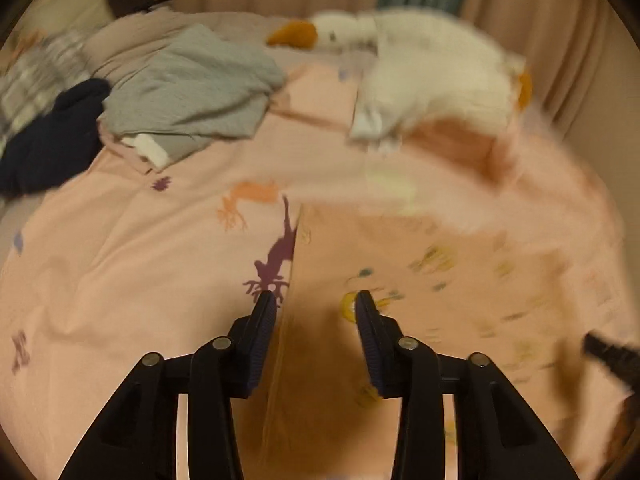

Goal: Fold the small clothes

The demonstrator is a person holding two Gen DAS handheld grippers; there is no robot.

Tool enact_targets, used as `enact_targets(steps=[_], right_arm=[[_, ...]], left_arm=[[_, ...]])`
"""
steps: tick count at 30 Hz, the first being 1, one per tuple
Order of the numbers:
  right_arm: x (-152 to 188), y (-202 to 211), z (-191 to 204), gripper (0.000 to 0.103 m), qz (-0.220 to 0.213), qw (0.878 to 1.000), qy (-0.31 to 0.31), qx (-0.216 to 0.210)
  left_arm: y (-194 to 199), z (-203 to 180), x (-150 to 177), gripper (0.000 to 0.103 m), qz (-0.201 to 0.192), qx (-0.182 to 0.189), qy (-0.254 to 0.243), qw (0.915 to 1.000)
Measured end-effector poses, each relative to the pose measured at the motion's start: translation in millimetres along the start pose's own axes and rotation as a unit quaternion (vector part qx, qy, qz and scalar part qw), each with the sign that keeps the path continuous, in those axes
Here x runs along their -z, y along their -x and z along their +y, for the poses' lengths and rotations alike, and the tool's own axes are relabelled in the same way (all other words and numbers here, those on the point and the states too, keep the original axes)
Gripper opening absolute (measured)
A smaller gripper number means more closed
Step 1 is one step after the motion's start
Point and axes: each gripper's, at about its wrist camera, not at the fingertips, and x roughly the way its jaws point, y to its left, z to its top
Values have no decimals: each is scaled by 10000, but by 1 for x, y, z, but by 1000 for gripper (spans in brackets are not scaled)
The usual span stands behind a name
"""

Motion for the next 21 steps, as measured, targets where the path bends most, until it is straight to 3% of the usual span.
enact_targets(steps=[1, 3, 4, 6, 8, 11, 13, 17, 21], right_arm=[[4, 12, -1, 50, -113, 9999, -53, 22], [19, 41, -11, 91, -333, 9979, -479, -272], [28, 49, -16, 96, -391, 9952, -744, -504], [53, 52, -29, 98, -222, 9842, -1390, -1077], [78, 39, -37, 98, 201, 9687, -1887, -1601], [104, 20, -33, 97, 494, 9601, -2142, -1727], [117, 9, -29, 97, 585, 9583, -2257, -1655], [123, -3, -29, 96, 520, 9459, -2557, -1928], [108, -7, -25, 95, 393, 9424, -2617, -2044]], left_arm=[[12, 5, 2, 58, 25, 217, 149, 9997], [34, 12, 16, 71, 187, 898, 471, 9947], [40, 17, 27, 75, 278, 1215, 639, 9901], [40, 24, 55, 78, 638, 1746, 1107, 9763], [28, 23, 83, 78, 1086, 2032, 1440, 9624], [4, 17, 112, 78, 1584, 2115, 1636, 9505], [-7, 15, 121, 78, 1628, 2201, 1798, 9448], [-19, 13, 115, 78, 1251, 2501, 2099, 9369], [-44, 8, 100, 78, 1319, 2828, 2393, 9194]])
